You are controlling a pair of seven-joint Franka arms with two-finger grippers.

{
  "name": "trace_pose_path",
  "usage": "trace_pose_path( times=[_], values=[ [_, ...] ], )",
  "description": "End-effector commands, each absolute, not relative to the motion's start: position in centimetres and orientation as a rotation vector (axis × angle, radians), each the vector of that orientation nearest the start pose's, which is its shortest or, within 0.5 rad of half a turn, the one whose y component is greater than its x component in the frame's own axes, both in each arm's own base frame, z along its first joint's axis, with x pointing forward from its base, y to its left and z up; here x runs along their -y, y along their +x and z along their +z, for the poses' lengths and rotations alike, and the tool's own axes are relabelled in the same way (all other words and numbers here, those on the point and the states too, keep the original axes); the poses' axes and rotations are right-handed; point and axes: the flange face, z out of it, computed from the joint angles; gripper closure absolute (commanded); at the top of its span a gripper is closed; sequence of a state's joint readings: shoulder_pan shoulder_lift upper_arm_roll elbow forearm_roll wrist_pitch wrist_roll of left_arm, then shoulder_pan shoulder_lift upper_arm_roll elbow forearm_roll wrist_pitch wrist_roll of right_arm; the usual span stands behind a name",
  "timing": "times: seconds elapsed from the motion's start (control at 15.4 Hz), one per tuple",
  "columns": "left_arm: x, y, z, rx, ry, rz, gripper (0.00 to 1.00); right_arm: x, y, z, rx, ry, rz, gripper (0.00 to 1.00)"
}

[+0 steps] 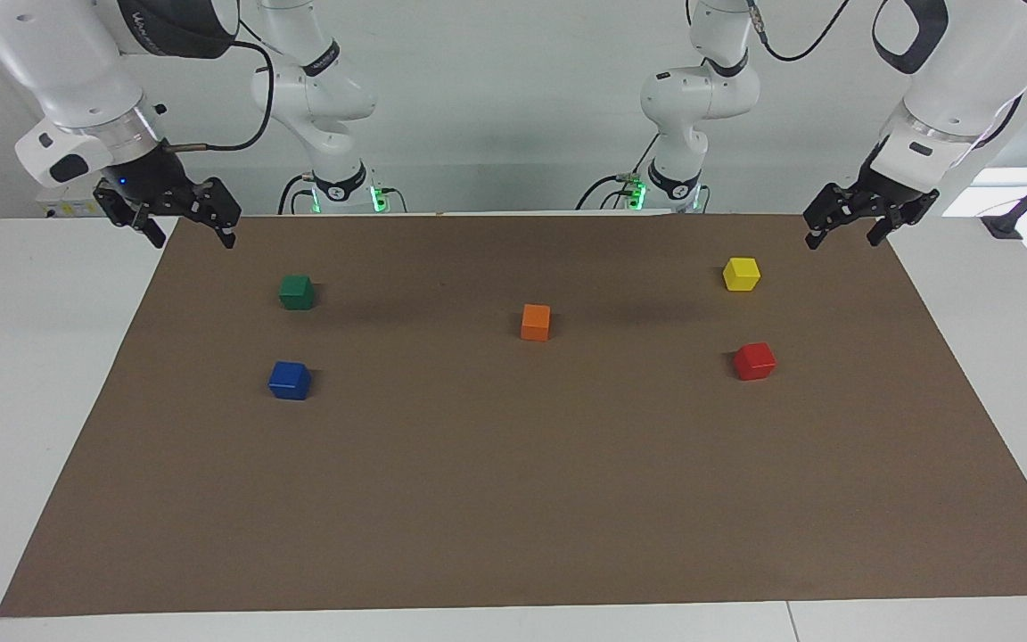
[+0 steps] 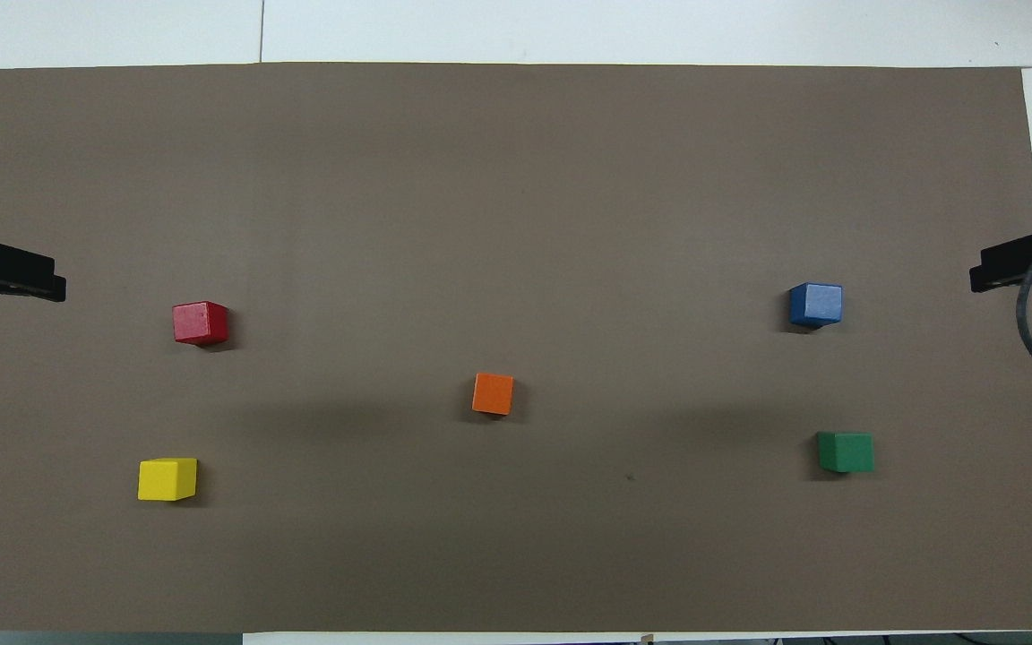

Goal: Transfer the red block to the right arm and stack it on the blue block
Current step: 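Reach the left gripper down to the red block and grasp it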

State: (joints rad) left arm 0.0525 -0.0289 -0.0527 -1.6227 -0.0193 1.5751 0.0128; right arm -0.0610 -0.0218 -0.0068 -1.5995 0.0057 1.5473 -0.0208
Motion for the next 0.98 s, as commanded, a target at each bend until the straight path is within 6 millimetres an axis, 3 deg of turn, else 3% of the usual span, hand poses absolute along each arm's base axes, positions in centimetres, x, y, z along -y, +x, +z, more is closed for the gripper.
trace_pose_path(
  times=[0.0, 0.33, 0.52, 0.78, 0.91],
  values=[
    [0.4, 54.6, 61.9, -0.043, -3.151, 0.041, 0.00, 4.1, 53.9, 62.2, -0.094, -3.142, 0.034, 0.00],
    [0.3, 54.5, 61.4, -0.017, -3.152, 0.082, 0.00, 4.2, 53.9, 62.2, -0.099, -3.141, 0.034, 0.00],
    [-0.3, 54.7, 59.4, 0.008, -3.153, 0.061, 0.00, 4.3, 53.8, 62.2, -0.104, -3.140, 0.036, 0.00],
    [0.3, 55.8, 52.7, -0.006, -3.150, 0.034, 0.00, 4.3, 53.8, 62.1, -0.108, -3.129, 0.045, 0.00],
    [0.3, 55.9, 48.0, 0.000, -3.150, 0.024, 0.00, 4.3, 53.6, 61.8, -0.105, -3.121, 0.058, 0.00]
  ],
)
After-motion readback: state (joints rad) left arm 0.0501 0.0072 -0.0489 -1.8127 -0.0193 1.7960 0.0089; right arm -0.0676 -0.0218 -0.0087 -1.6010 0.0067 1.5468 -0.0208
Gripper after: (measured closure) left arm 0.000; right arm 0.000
